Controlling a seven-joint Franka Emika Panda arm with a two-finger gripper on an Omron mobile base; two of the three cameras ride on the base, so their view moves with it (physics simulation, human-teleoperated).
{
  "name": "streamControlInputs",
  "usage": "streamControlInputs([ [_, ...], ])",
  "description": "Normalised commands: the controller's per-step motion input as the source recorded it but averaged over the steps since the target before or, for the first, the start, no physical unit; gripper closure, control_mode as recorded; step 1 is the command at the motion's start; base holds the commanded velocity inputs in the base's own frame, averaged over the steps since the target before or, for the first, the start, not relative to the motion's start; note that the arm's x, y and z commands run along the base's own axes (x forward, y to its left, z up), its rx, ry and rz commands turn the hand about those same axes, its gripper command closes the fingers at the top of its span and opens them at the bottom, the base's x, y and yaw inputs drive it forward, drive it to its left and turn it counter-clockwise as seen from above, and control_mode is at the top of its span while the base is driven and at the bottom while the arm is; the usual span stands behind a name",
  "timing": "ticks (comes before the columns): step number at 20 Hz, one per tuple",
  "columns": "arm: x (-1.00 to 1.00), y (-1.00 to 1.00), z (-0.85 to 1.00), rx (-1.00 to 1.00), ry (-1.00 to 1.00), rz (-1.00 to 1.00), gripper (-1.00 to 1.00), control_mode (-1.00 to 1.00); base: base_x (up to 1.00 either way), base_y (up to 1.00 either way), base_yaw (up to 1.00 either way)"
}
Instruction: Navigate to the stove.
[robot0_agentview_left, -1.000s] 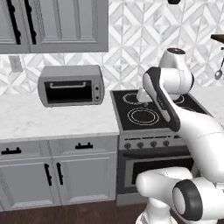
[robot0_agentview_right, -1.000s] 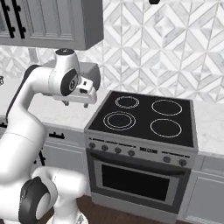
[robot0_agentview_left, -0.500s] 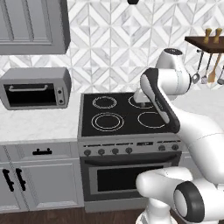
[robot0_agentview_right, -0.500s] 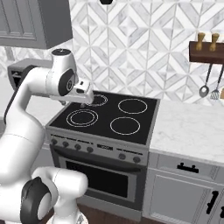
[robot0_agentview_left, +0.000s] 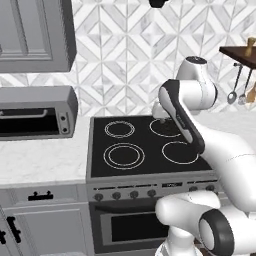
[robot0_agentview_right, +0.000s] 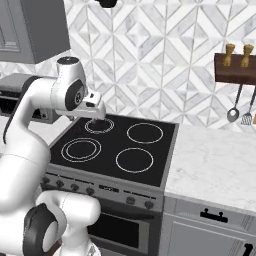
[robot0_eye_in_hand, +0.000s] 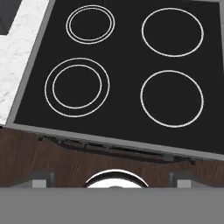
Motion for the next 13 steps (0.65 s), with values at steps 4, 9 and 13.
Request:
streamControlInputs([
  [4,0.0,0.0,0.0,0.0,0.0,0.0,-1.0,1.0,0.22,-0.37,-0.13],
  [9,0.0,0.0,0.0,0.0,0.0,0.0,-1.0,1.0,0.0,-0.39,-0.18],
  [13,0.0,0.0,0.0,0.0,0.0,0.0,-1.0,1.0,0.39,-0.02,-0.07],
])
